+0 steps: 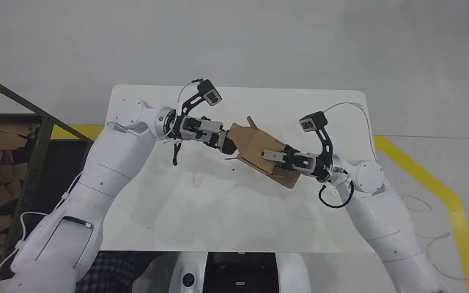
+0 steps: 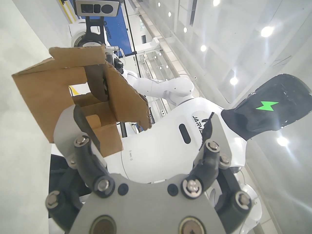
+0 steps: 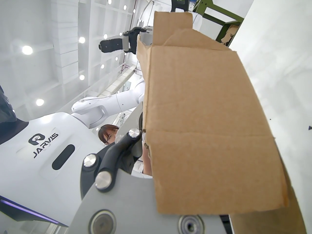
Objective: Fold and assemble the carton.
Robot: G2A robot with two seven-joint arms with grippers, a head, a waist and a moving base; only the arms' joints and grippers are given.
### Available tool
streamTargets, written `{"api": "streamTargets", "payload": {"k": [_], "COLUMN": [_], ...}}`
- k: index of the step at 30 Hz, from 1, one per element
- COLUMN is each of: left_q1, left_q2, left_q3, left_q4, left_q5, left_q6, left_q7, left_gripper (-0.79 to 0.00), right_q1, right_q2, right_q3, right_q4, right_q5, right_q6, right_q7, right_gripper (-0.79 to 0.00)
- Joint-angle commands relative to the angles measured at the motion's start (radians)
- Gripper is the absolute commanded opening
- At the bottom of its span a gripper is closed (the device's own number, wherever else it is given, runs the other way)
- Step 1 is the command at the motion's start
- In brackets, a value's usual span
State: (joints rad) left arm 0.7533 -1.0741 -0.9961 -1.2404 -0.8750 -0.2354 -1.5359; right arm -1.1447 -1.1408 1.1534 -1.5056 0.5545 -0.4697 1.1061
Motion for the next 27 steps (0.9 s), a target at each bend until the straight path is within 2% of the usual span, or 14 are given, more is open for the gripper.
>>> {"api": "streamTargets", "payload": {"k": [1,15,27], "left_q1": [0.006,0.037,0.016], "left_q2": [0.004,0.022,0.012], "left_q3": [-0.011,-0.035,-0.015], "left_q4": [-0.004,-0.014,-0.008], "left_q5": [0.007,0.028,0.012], "left_q6": [-0.002,0.010,0.000], "left_q7": [0.000,0.000,0.000], "left_gripper": [0.000,0.000,0.000], "right_q1": [0.001,0.010,0.004], "right_q2": [0.001,0.004,-0.004], "right_q3": [0.008,0.052,0.001], "right_q4": [0.005,0.047,0.017], "right_q5": [-0.001,-0.018,-0.036], "right_q6": [0.001,0.016,0.037], "right_q7": [-0.011,-0.093,-0.093], "right_gripper": [-0.785,-0.785,-0.785]}}
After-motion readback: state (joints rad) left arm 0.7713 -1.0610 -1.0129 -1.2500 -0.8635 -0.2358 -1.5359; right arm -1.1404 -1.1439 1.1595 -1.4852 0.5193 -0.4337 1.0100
